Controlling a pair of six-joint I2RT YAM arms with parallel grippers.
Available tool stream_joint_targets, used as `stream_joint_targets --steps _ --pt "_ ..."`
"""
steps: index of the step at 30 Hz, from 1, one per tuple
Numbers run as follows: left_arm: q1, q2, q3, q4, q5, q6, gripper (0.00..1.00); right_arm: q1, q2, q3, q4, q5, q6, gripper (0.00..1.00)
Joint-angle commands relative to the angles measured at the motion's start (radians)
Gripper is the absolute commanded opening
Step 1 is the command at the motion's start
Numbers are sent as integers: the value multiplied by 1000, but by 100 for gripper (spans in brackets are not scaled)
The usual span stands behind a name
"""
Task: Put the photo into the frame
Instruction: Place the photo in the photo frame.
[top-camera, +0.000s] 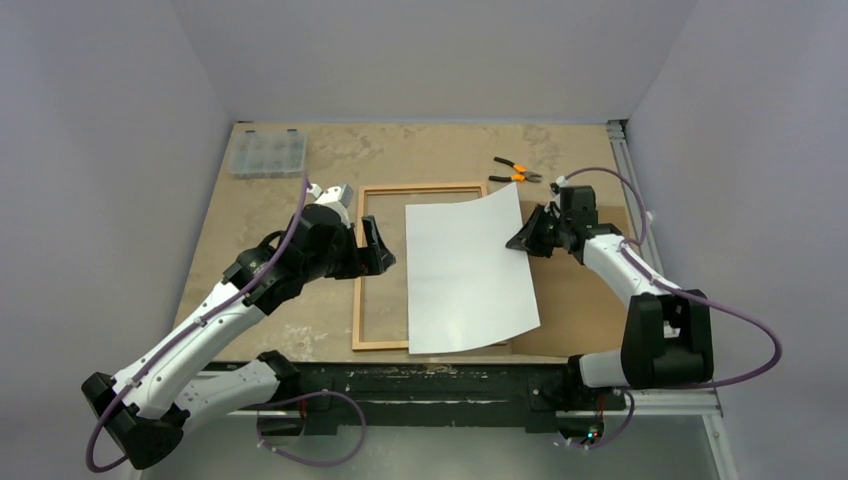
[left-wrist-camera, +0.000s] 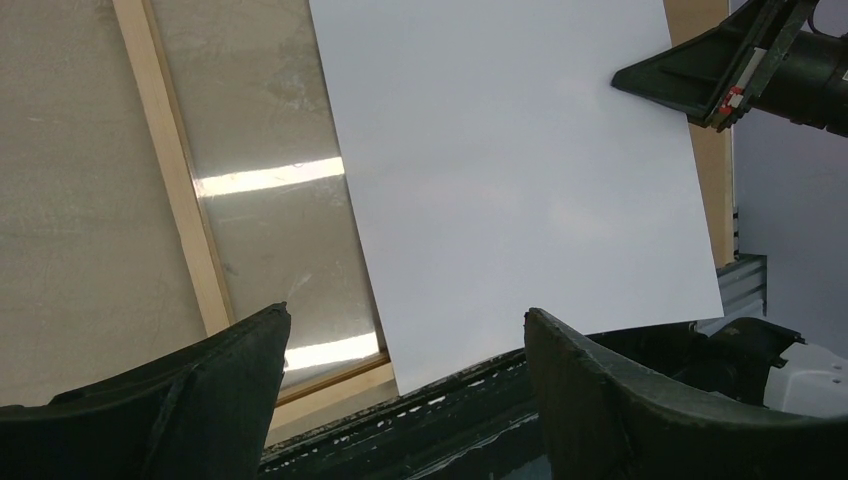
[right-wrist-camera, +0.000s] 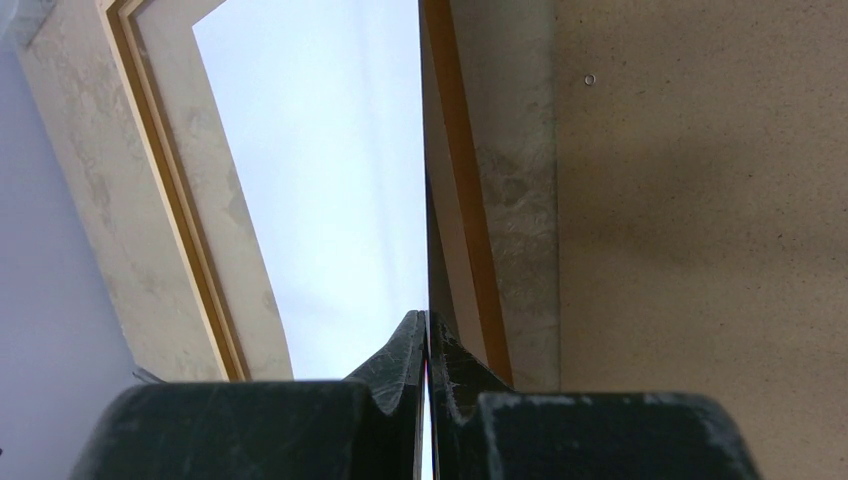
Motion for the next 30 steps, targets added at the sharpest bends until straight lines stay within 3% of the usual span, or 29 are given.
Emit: stream_joint_targets --steps 1,30 --pt "5 -15 0 6 13 -17 84 -1 7 36 59 23 36 0" --pt "5 -8 17 -47 -11 -19 84 152 179 130 163 81 161 0"
